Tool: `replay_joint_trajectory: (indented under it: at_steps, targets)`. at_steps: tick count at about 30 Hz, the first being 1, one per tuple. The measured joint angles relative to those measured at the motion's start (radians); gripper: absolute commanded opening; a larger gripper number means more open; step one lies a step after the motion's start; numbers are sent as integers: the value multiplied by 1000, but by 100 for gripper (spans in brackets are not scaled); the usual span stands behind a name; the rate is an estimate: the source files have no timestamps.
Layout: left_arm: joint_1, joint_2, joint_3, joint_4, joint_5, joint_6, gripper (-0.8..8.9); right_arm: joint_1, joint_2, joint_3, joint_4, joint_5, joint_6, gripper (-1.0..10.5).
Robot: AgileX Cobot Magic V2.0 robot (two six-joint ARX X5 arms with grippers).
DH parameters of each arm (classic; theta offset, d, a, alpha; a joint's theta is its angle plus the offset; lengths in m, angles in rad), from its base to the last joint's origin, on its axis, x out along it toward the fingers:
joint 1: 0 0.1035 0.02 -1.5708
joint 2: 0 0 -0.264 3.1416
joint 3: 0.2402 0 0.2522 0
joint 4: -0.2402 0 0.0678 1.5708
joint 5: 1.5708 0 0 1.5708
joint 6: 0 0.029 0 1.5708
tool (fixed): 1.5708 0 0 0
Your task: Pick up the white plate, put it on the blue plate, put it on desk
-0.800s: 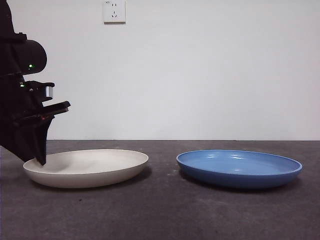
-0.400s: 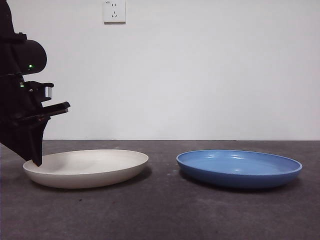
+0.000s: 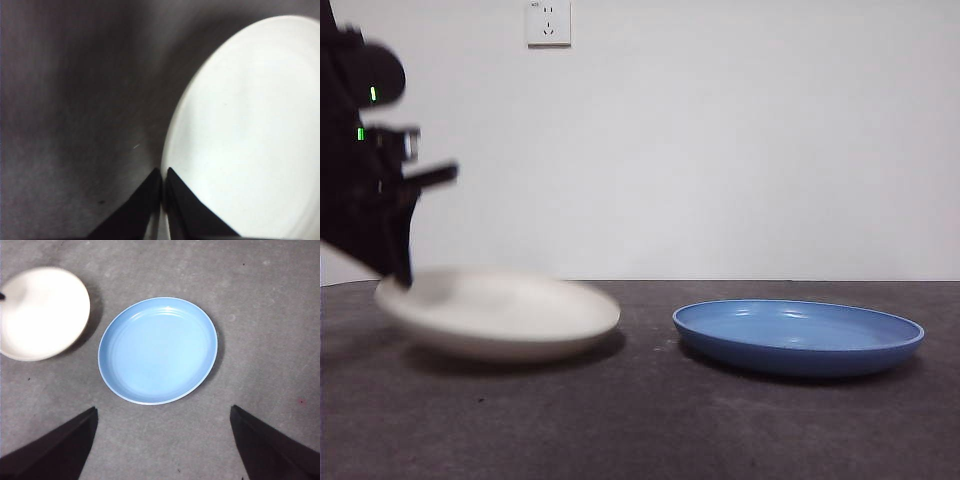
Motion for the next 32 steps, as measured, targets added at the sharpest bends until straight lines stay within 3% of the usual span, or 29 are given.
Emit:
replay_joint_trajectory:
  at_steps: [6, 13, 21, 32]
  targets:
    - [-44, -108, 50, 6, 20, -35, 10, 0, 0, 0, 1, 0, 0, 424]
    - [-190, -87, 116, 32, 21, -79, 10, 0, 0, 0, 15, 0, 8, 424]
    - [-348, 72, 245, 64, 22, -125, 10, 0, 0, 8, 16, 0, 24, 424]
    - [-470, 350, 467, 45, 12, -144, 10, 0, -20, 8, 15, 0, 37, 425]
